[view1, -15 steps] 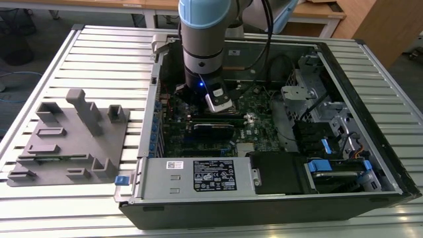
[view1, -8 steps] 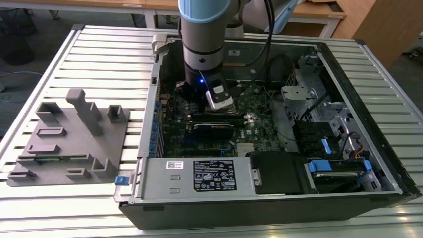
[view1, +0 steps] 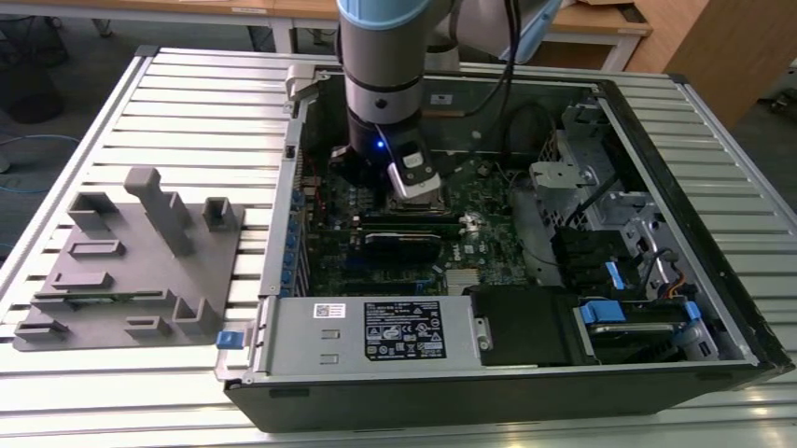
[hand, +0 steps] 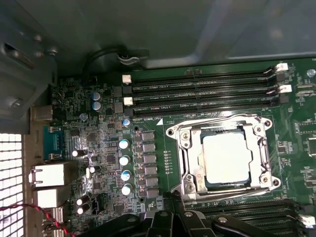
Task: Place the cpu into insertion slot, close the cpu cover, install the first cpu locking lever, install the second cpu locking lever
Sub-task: 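Install the second cpu locking lever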
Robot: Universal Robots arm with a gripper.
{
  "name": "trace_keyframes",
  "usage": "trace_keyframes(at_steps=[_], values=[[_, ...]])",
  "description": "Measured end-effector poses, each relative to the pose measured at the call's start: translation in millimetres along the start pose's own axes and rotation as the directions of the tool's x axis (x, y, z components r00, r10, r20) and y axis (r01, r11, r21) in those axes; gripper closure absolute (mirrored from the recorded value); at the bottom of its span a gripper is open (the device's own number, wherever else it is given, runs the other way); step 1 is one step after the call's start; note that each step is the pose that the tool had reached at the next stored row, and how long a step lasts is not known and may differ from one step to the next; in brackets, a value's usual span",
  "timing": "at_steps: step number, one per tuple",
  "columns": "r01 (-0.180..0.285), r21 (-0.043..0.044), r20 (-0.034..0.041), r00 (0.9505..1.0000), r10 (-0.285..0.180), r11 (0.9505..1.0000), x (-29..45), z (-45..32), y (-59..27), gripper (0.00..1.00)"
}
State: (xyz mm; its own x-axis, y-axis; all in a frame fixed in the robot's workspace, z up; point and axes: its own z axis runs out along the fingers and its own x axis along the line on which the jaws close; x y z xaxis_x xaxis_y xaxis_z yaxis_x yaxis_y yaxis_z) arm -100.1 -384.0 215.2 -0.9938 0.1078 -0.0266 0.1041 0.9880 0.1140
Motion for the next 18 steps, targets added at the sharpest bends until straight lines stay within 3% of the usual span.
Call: trace_keyframes(at_steps=[4,9,18], values=[[0.0,0.0001,-0.0001,1.0,0.0,1.0,-0.1,-4.8,0.5,0.89],[0.0,0.0002,-0.0002,1.0,0.0,1.0,-2.5,-4.8,0.8,0.89],[0.0,0.0,-0.0001,1.0,0.0,1.0,-28.8,-2.9,3.6,0.89]])
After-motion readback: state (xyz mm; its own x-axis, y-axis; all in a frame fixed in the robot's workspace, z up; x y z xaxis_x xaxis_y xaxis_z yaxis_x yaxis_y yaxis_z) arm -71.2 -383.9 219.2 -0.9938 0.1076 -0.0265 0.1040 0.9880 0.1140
